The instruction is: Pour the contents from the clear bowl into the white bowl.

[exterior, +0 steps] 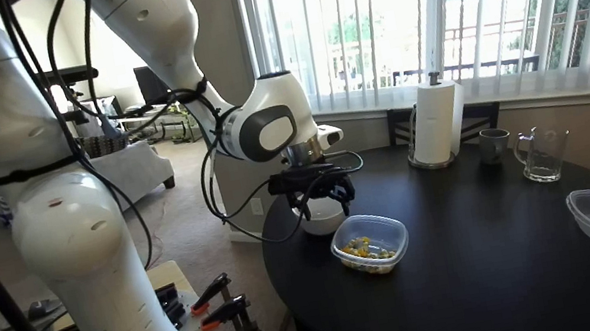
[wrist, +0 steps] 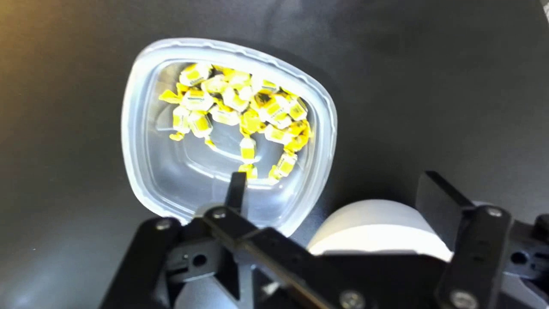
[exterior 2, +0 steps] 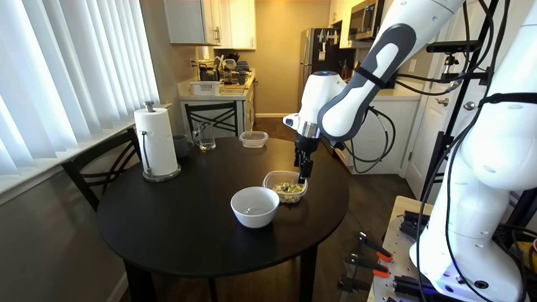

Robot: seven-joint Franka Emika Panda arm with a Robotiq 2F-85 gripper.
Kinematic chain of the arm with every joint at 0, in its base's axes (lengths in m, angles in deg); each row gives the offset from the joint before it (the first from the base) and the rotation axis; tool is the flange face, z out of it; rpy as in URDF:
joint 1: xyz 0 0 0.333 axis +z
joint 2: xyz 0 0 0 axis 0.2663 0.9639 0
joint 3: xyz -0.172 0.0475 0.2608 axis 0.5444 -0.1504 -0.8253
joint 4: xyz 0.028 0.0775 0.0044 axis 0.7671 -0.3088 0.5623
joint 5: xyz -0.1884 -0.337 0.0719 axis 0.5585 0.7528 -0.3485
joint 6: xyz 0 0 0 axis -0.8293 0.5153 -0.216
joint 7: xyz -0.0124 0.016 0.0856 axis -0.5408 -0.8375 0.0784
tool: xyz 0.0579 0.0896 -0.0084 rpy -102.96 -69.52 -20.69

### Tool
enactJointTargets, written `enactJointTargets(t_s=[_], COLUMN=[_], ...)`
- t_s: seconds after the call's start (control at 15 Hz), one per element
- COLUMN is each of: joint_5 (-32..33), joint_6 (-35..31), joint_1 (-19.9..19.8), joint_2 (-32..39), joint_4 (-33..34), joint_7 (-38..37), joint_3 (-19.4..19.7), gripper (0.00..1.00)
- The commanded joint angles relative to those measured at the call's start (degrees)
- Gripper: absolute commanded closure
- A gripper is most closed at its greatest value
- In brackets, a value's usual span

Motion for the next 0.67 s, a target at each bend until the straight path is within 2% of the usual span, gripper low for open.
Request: enactJointTargets(t_s=[0.0,0.13,0.27,0.6], joint_5=[-13.96,-19.17,-20.85,-14.21], joint_6=[-3.43,-3.78,-4.05,-7.5], joint_1=[3.96,4.72,4.22,-0.08], joint_2=[2.43,4.07,6.71,17.95], joint_4=[0.29,1.54,3.39,9.7], joint_7=[8.84,11.73,12.28,6.35], joint_3=[1.25,0.55,-0.54,-3.33], gripper=[0.0,0.0,0.0,0.0])
